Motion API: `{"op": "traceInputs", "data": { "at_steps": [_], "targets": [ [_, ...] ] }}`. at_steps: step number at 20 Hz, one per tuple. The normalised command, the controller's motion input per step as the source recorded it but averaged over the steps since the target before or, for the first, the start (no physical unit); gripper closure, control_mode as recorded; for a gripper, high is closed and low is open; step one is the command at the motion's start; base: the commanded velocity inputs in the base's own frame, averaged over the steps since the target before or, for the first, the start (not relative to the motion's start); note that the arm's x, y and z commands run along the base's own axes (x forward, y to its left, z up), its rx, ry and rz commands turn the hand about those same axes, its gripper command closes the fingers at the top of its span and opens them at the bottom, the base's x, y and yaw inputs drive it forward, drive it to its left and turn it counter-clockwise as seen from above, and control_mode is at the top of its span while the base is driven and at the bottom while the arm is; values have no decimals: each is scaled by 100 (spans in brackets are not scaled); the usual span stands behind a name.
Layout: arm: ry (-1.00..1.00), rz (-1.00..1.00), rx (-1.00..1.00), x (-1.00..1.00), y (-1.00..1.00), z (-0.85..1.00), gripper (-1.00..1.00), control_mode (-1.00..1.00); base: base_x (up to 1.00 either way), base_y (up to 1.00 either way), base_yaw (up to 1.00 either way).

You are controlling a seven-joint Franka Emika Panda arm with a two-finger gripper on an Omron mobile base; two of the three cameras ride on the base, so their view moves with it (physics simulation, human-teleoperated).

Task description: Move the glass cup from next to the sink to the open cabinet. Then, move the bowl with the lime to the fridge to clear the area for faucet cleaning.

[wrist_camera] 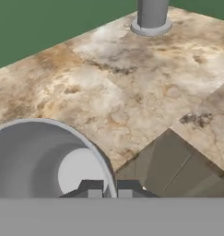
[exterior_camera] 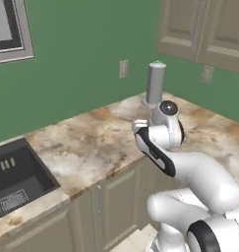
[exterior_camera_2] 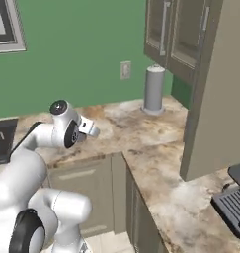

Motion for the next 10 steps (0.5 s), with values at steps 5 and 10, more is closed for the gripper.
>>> {"op": "traceInputs", "data": {
  "at_steps": [5,10],
  "targets": [
    [0,0,0,0,0,0,100,100,-53,13,-92],
    [0,0,0,0,0,0,100,100,-30,1,-98]
  ]
}}
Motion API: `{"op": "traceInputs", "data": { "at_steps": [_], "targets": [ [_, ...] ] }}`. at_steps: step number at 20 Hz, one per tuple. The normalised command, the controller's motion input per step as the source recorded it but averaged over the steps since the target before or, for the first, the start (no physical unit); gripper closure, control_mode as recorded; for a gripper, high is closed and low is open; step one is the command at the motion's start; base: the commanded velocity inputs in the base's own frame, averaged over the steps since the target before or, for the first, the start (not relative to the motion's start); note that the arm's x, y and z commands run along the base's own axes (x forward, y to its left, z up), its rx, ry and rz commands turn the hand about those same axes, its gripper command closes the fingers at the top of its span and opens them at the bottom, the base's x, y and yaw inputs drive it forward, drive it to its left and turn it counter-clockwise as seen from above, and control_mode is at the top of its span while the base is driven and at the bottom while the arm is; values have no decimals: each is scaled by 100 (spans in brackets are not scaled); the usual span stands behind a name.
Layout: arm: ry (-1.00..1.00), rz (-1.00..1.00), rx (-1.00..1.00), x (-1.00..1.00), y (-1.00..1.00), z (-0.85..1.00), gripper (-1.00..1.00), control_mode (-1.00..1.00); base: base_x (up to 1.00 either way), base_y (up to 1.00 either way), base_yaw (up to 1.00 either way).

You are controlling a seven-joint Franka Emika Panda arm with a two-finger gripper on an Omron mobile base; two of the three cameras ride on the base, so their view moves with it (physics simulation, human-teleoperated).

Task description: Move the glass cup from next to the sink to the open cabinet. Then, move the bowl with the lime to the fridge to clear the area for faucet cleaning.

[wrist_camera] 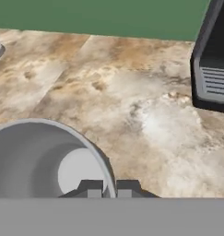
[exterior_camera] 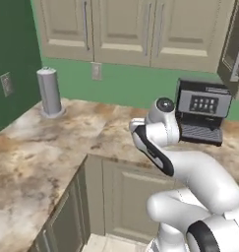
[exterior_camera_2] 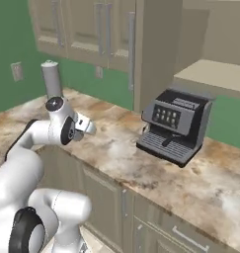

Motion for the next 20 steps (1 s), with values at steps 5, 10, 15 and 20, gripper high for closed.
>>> {"op": "traceInputs", "data": {
  "at_steps": [5,10,15,20],
  "targets": [
    [0,0,0,0,0,0,100,100,-21,-7,-93],
    [0,0,0,0,0,0,100,100,-5,-59,-78],
    [0,0,0,0,0,0,100,100,12,-100,-35],
    [0,0,0,0,0,0,100,100,91,-58,-1]
  ]
}}
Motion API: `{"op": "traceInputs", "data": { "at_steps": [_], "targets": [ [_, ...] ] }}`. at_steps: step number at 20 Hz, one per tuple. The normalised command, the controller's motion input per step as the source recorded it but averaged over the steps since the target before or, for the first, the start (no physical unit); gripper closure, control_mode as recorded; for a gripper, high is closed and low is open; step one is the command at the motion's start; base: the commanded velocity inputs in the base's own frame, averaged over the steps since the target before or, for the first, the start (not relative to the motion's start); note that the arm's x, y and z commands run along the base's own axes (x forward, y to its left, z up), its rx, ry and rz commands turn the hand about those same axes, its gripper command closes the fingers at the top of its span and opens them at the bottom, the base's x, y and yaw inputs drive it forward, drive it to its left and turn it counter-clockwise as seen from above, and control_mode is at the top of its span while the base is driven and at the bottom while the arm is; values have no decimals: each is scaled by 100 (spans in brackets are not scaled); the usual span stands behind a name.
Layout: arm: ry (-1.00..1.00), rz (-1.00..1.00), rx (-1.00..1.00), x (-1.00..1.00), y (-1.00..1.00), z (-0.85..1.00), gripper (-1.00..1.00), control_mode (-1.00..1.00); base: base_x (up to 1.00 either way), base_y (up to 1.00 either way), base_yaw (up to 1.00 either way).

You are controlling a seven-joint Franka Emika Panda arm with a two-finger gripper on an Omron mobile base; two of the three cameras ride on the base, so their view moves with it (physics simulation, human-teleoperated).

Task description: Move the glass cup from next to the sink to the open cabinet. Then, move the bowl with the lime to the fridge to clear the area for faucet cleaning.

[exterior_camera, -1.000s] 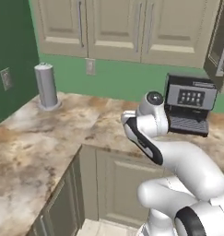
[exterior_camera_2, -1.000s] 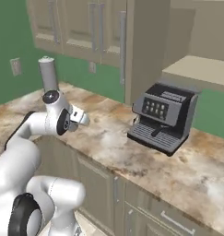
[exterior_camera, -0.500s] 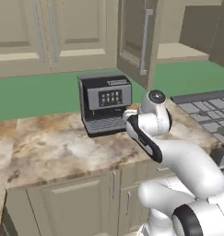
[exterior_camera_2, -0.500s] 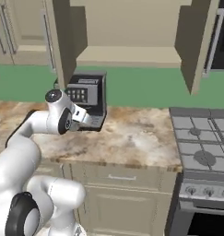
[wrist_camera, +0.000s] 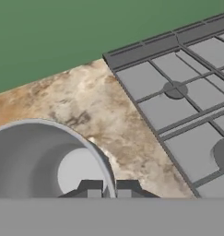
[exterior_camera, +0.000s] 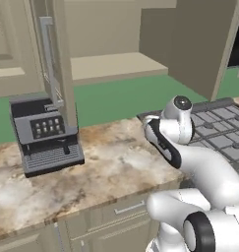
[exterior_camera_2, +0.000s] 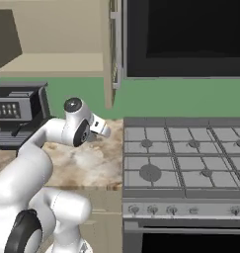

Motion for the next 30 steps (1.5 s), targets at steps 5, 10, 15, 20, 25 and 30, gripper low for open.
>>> {"op": "traceInputs", "data": {
  "at_steps": [5,10,15,20,25,30],
  "targets": [
    [0,0,0,0,0,0,100,100,28,-2,37],
    [0,0,0,0,0,0,100,100,0,6,40],
    [0,0,0,0,0,0,100,100,-44,35,26],
    [0,0,0,0,0,0,100,100,1,1,2],
    [0,0,0,0,0,0,100,100,90,25,-1],
    [-2,-1,0,17,5,27,100,-100,57,22,-2]
  ]
}}
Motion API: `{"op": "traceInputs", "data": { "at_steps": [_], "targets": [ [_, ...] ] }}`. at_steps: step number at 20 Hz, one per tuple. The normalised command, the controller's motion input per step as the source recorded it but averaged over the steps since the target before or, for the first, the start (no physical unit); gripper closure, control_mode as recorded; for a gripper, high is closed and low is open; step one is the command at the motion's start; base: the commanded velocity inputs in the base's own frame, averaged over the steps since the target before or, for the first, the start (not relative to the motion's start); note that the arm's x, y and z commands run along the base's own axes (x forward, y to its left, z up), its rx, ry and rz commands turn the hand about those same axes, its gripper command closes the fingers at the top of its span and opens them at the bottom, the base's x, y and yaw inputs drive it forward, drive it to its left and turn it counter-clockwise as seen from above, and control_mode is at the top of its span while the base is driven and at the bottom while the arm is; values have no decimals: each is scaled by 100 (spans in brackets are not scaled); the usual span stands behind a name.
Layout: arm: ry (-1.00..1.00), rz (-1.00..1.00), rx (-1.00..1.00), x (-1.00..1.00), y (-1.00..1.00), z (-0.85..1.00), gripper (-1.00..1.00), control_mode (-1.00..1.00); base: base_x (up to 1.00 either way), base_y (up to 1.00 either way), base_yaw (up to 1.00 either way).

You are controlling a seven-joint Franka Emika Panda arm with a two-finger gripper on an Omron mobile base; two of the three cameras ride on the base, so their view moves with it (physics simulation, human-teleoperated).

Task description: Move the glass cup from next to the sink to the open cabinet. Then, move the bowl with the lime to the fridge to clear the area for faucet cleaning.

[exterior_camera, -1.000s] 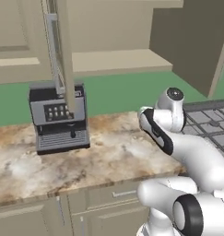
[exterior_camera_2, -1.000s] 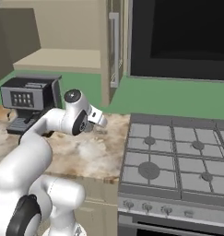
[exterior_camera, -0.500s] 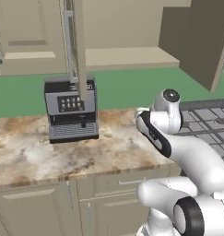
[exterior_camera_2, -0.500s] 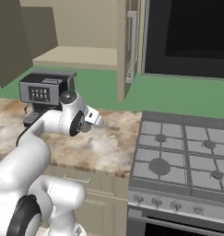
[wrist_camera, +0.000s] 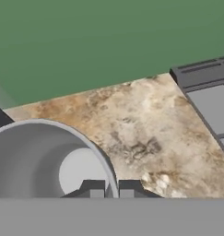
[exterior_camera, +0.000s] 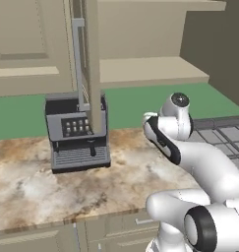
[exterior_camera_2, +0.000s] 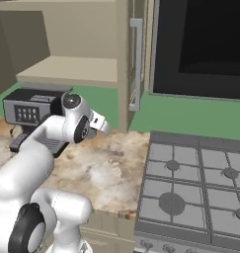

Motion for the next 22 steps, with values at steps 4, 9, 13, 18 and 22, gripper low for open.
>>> {"op": "traceInputs", "data": {
  "at_steps": [4,9,13,18,22],
  "targets": [
    [-14,-4,0,8,5,98,100,-100,0,0,0],
    [-16,-6,4,-15,0,100,100,-100,0,0,0],
    [-9,-12,20,-29,0,100,100,-100,0,0,0],
    [-2,-16,37,-10,-2,97,100,-100,0,0,0],
    [0,-26,37,1,0,63,100,-100,0,0,0]
  ]
}}
